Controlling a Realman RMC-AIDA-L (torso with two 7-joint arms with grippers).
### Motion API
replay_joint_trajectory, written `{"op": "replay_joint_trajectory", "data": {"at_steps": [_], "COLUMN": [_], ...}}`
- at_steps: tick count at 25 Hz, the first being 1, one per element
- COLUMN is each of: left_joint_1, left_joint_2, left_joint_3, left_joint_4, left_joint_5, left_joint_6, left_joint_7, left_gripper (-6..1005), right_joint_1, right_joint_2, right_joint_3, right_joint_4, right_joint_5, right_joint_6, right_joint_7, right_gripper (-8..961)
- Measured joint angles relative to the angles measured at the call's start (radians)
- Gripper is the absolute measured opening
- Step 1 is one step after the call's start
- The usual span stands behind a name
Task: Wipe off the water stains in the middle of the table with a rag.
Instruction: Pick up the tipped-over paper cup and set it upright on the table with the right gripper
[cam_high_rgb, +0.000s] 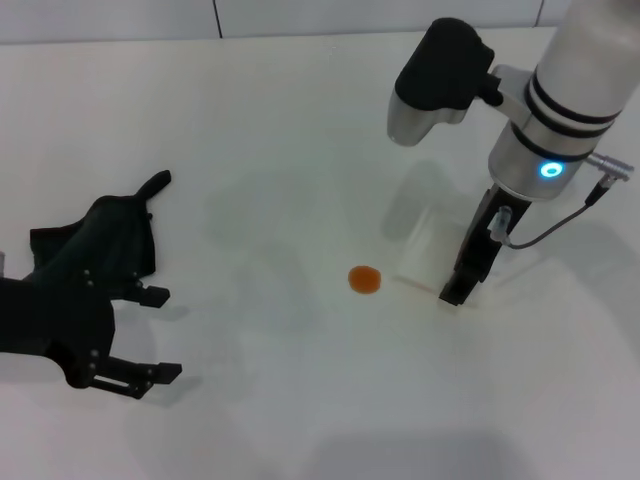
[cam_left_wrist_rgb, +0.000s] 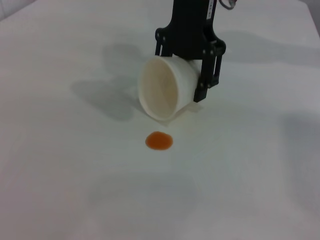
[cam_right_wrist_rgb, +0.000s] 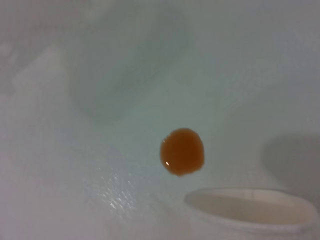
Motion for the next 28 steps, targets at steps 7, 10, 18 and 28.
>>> {"op": "replay_joint_trajectory", "data": {"at_steps": [7,10,18,28], "left_joint_1": [0.017,0.018,0.018,0.012], "left_joint_2": [0.004,0.006,0.007,0.004], "left_joint_3": [-0.005,-0.004,-0.004,0.000], "left_joint_4": [0.001,0.000,0.000,0.000], "left_joint_5": [-0.034,-0.037,-0.038,-0.038], "left_joint_6": [0.008,0.008,0.010,0.009], "left_joint_7": [0.011,0.015,0.020,0.022], "left_gripper": [886,886,886,886], "right_joint_1": [-0.199,-0.321,-0.535,-0.539], "right_joint_2": [-0.007,-0.007,-0.011,-0.007], "right_joint_3": [0.126,0.214,0.337,0.355], "right_joint_4": [-0.247,-0.294,-0.104,0.398], "right_joint_5": [0.031,0.157,0.648,1.153], "right_joint_6": [-0.035,0.004,0.125,0.140], "right_joint_7": [-0.082,-0.220,-0.822,-1.570], "right_gripper": [644,615,591,577]}}
